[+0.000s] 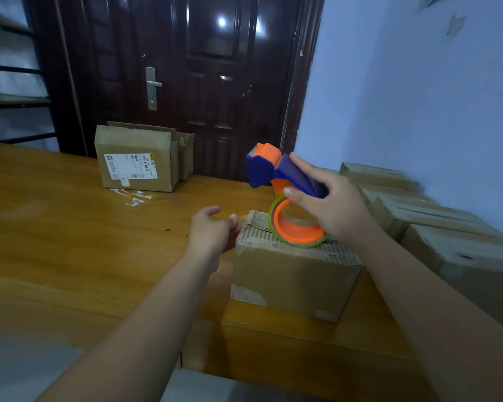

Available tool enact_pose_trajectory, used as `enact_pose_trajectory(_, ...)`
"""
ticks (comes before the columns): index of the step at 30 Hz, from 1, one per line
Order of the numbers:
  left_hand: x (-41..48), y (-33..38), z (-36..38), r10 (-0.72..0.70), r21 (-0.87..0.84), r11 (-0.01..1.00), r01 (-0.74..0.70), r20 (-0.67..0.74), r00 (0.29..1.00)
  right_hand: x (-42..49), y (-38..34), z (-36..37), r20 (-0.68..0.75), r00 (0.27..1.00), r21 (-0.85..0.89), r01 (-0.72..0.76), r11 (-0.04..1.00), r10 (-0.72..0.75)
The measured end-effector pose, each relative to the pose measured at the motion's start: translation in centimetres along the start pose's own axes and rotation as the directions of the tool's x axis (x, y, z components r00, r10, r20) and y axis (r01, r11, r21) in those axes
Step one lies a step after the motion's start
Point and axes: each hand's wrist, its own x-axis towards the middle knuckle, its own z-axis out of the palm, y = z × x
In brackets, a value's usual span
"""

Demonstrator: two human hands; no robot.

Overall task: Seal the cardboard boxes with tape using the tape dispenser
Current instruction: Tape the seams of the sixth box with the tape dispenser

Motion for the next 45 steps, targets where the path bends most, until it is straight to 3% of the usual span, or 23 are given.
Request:
enact_pose_trajectory(4, 0.0, 0.7, -0.3, -0.051, -0.029, 0.998, 0.052, 0.04, 0.998, -0.4, 0.6, 0.0, -0.053, 0.999, 0.075, -0.001, 0.997, 0.005)
enact_pose_trajectory(9, -0.2, 1.4, -0.2, 0.015, -0.005, 1.0, -0.015, 0.056, 0.998, -1.2, 1.2, 0.0, -0.114, 0.993, 0.206, -0.002, 0.979, 0.027)
enact_pose_trajectory(19, 0.1, 0.2, -0.7, 0.02, 0.044, 0.999, -0.022, 0.037, 0.999, -0.5, 0.2, 0.1, 0.023, 1.0, 0.037, -0.004, 0.999, 0.003)
enact_pose_trajectory(22, 0.1, -0.3, -0.3, 0.112, 0.195, 0.974, -0.113, 0.013, 0.994, -0.4, 0.2, 0.3, 0.034, 0.999, 0.011, 0.0, 1.0, -0.001)
enact_pose_trajectory(26, 0.4, -1.0, 0.0, 0.28, 0.517, 0.824, -0.233, -0.013, 0.96, -0.4, 0.4, 0.4, 0.022, 1.0, 0.049, -0.015, 0.999, 0.014)
enact_pose_trajectory(32, -0.4, -3.1, -0.1, -0.098, 0.279, 0.957, 0.076, 0.064, 0.993, -0.4, 1.4, 0.8, -0.013, 1.0, 0.118, -0.009, 0.993, 0.011)
enact_pose_trajectory(33, -0.5, -3.6, -0.2, -0.075, 0.219, 0.974, 0.064, 0.045, 0.996, -0.5, 1.4, 0.9, -0.019, 1.0, 0.124, -0.006, 0.992, 0.009)
enact_pose_trajectory(35, -0.8, -3.9, -0.2, 0.092, 0.13, 0.987, -0.091, -0.004, 0.996, -0.7, 1.5, 1.0, -0.038, 0.999, 0.144, 0.004, 0.99, 0.002)
enact_pose_trajectory(38, -2.5, -3.6, 0.4, 0.322, 0.037, 0.944, -0.327, 0.104, 0.941, -1.0, 1.6, 1.2, -0.072, 0.997, 0.187, 0.019, 0.982, -0.006)
enact_pose_trajectory(41, -3.6, -4.6, 1.2, 0.399, 0.134, 0.895, -0.425, 0.179, 0.899, -1.2, 1.6, 1.3, -0.096, 0.995, 0.189, 0.028, 0.982, -0.01)
enact_pose_trajectory(45, -3.1, -5.3, 0.9, 0.436, 0.287, 0.849, -0.444, 0.095, 0.895, -1.2, 1.7, 1.3, -0.092, 0.996, 0.181, 0.03, 0.983, -0.013)
